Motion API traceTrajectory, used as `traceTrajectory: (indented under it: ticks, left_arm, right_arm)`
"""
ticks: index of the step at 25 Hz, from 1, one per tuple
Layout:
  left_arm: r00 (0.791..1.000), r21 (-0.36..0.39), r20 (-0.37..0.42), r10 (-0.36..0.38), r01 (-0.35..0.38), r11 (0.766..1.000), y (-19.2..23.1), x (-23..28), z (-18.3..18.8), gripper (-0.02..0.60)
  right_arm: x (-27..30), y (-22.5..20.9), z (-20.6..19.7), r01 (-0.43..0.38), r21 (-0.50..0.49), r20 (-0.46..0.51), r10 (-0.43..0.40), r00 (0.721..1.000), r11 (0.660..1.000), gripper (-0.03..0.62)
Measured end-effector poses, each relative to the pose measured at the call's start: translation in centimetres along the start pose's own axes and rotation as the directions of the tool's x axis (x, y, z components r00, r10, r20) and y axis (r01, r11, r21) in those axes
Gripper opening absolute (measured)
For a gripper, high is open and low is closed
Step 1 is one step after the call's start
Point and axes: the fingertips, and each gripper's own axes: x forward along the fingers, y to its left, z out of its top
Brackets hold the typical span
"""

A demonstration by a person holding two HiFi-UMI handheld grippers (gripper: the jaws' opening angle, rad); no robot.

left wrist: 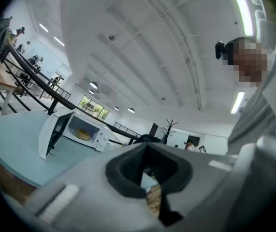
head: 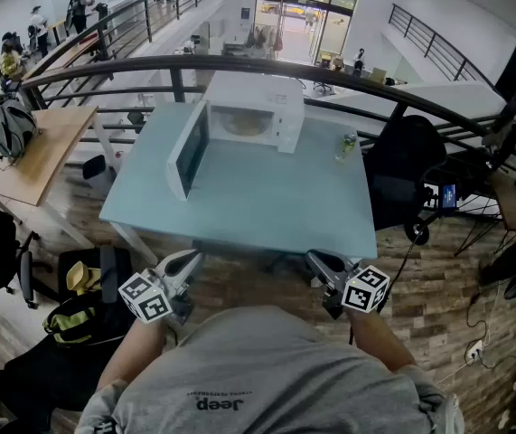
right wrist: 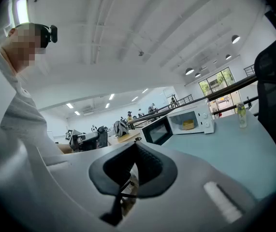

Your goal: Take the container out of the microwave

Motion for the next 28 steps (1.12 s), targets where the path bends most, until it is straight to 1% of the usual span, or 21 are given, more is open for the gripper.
traceTrajectory:
  ticks: [11,16,20,28]
  left_arm:
    - [1.0,0.001,-0.012,0.002,-0.002,1.0,0.0,0.9,-0.2,0.026]
    - [1.0,0.009,-0.017,0.004,-0.004,1.0,-0.6,2.2,-0.1,0.026]
    - [1.0,0.014,-0.019,0.007,-0.006,1.0,-1.8,3.8,-0.4,0.026]
    - [1.0,0.02,-0.025,-0.005,0.006,1.0,-6.5,9.7,-2.7,0.026]
  right_arm:
    - [0.0,-0.8,0.4,-0.006,0.005,0.002,0.006,1.0,1.0,0.003]
    - [-0.8,-1.9,0.9,-0.01,0.049,0.023,0.009,1.0,0.999,0.003]
    - [-2.7,-3.0,1.2,-0.013,0.059,0.036,0.011,0.999,0.998,0.003]
    - [-8.9,-6.2,2.1,-0.028,0.037,0.046,0.026,0.999,0.999,0.005]
